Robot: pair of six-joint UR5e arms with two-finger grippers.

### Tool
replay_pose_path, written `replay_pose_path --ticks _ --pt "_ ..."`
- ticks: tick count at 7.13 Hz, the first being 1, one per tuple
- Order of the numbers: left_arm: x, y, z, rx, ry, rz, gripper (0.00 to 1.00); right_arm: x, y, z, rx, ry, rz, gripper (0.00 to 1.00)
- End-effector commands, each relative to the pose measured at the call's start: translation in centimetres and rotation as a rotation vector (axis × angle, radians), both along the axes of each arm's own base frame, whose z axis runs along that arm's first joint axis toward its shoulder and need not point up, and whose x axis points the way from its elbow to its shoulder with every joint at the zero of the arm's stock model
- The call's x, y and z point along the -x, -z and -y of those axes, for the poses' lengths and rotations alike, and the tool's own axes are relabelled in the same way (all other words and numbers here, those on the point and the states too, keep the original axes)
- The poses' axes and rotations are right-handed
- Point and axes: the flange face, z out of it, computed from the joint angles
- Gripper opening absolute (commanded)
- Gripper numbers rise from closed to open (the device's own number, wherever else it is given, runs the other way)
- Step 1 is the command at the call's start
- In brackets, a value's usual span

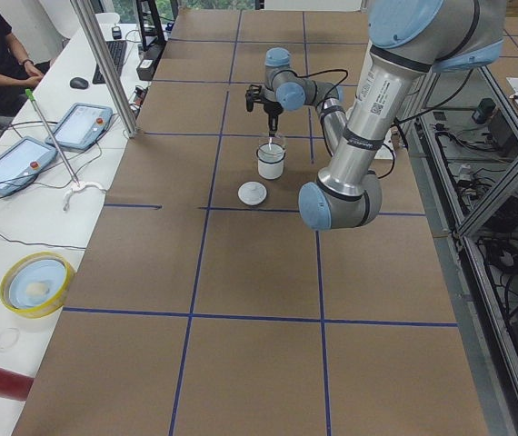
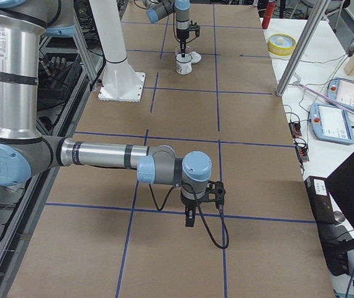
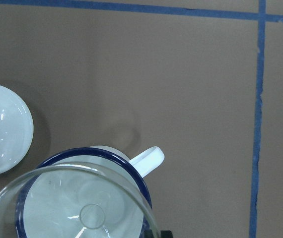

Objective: Remove funnel from cup
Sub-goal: 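Lower the left gripper and close it on the funnel rim, then lift the glass funnel up out of the mug with the left gripper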

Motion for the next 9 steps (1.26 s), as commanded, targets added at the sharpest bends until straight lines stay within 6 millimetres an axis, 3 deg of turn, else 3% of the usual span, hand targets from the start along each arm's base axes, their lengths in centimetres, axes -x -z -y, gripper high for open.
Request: replay_pose_path --ticks 1,2,4,5,6,9 --pt "4.7 1.8 2.1 0.008 0.033 -0.058 0.0 0.0 0.0 0.0 -0.001 0.0 0.0 1.0" --pt "8.1 2.3 3.1 0.005 0.069 -0.089 0.0 0.0 0.0 0.0 0.001 0.0 0.0 1.0" --pt "10.1 3.5 3.9 -0.009 0.121 -0.121 0.0 0.0 0.0 0.1 -0.001 0.0 0.0 1.0" --pt "11.3 3.6 5.8 0.016 0.242 -0.165 0.0 0.0 0.1 0.1 -0.002 0.0 0.0 1.0" --pt "11.3 2.9 8.4 0.016 0.428 -0.216 0.0 0.0 0.0 0.0 -0.001 0.0 0.0 1.0" --pt "8.2 -1.5 15.0 0.105 0.834 -0.378 0.0 0.0 0.0 0.0 -0.001 0.0 0.0 1.0"
